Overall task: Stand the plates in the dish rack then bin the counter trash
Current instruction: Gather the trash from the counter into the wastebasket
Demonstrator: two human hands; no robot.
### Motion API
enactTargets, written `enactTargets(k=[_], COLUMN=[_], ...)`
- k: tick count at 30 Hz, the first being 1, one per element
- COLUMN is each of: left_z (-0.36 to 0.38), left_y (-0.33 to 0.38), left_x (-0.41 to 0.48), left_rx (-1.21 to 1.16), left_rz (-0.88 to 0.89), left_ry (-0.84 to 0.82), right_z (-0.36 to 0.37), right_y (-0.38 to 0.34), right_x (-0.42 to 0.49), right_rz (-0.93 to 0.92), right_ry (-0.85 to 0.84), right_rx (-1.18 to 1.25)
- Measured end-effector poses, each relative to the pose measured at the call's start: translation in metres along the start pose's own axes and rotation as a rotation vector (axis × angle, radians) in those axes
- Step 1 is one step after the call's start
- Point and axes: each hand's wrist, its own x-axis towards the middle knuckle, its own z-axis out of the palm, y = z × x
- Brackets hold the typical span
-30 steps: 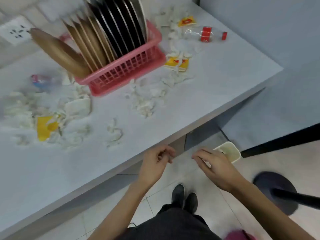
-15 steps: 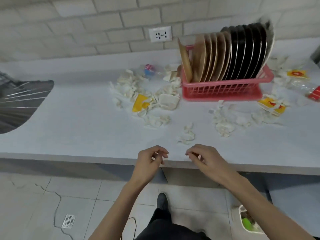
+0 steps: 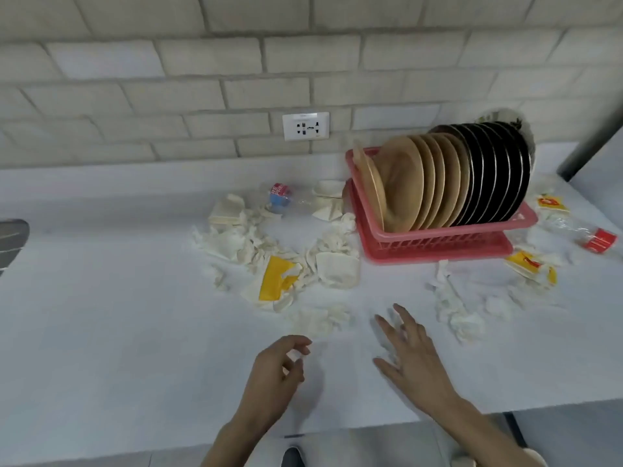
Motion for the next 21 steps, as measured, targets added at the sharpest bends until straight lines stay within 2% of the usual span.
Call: enactTargets(k=[2,6,10,17,21], left_z=[-0.005,-0.006,-0.001,0.001,0.001], left_y=[-0.006,-0.007,-0.002,0.004,0.008], left_x=[0.019,0.051,0.081,0.111,0.118], left_rx=[0.132,0.551,0.809,1.138,1.103], left_rz=[0.099,0.304,0.574,0.771,0.833], left_ry=[-0.035,-0.12,-0.193,-0.461,-0.471], right_z=[0.005,0.017,0.024,0.015,0.006], right_y=[0.0,-0.002,-0.004,-0.017,-0.029], right_x=[0.005,0.007,0.01,0.018,0.02], right_rz=[0.003,-0.024,0.045,0.183,0.293], right_ry=[0.03,0.14,0.198,0.225,0.176], right_rx=[0.001,0.083,0.163,0.288,0.402])
